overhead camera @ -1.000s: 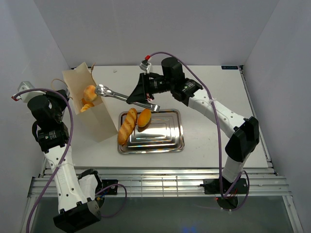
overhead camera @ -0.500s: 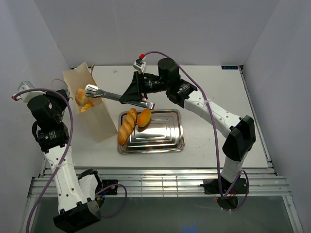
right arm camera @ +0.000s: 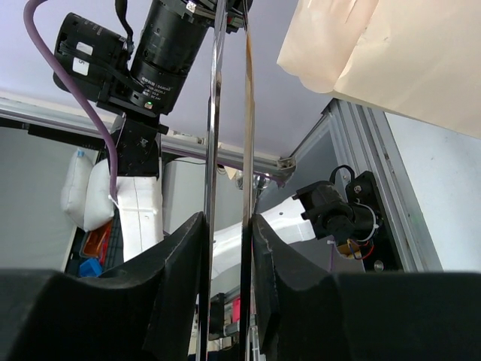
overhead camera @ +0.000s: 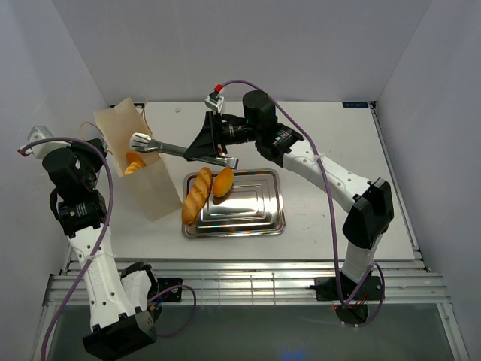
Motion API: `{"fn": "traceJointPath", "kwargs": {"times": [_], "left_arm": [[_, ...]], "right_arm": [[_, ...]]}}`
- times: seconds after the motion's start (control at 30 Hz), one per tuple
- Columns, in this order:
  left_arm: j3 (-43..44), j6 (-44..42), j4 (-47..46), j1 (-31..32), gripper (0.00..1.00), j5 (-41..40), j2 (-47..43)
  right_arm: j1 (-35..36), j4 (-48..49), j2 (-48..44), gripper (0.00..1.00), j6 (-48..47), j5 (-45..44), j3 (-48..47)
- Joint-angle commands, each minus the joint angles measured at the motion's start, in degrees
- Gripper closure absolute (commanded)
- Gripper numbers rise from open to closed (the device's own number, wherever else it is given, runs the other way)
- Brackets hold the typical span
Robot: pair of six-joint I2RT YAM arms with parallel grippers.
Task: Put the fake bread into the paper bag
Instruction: Place the fake bread in the paper bag, then pick up the fake bread from the plate.
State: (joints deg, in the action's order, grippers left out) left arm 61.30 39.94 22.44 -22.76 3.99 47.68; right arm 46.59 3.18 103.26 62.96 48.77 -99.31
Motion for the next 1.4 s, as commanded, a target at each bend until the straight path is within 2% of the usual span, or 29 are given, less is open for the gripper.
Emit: {"fn": "traceJointPath", "kwargs": {"times": [0.0, 0.17, 0.33, 0.47, 0.6, 0.67, 0.83, 1.1, 1.37], "left_arm": [[-0.30, 0.05, -0.11, 0.00, 1.00, 0.85, -1.27], [-0.39, -0.13, -0.11, 0.00, 1.00, 0.76, -1.10], [-0.30, -0.39, 0.06, 0.00, 1.00, 0.58, -1.10], [-0.48, -0.48, 0.06, 0.00, 1.00, 0.76, -1.19], [-0.74, 0.13, -0.29, -0.09, 1.00, 1.55, -1.19], [-0.57, 0.05, -0.29, 0.00, 1.00, 1.72, -1.27], [0.05, -0.30, 0.06, -0.09, 1.00, 1.55, -1.19], [-0.48, -0.22, -0.11, 0.00, 1.00, 1.90, -1.19], [-0.83, -0.48, -0.46, 0.00, 1.00, 2.16, -1.01]], "right_arm": [[-0.18, 2.27, -1.74, 0.64, -1.16, 0.27, 0.25], [-2.72, 0.52, -7.88, 0.65, -3.45, -0.43, 3.94], [-8.43, -6.15, -15.88, 0.65, -8.81, 0.18, 8.94], [-15.28, -6.69, -25.01, 0.64, -10.04, 1.76, 19.99], [-22.84, -6.96, -29.08, 0.63, -11.54, 3.78, 29.31], [-24.34, -6.96, -29.96, 0.62, -12.50, 4.05, 32.50], [-26.11, -6.87, -29.09, 0.60, -15.76, 3.96, 38.92], [-26.99, -6.43, -22.94, 0.57, -19.63, 3.78, 42.70], [-27.69, -1.08, -17.49, 0.51, -20.51, 5.54, 46.22]]}}
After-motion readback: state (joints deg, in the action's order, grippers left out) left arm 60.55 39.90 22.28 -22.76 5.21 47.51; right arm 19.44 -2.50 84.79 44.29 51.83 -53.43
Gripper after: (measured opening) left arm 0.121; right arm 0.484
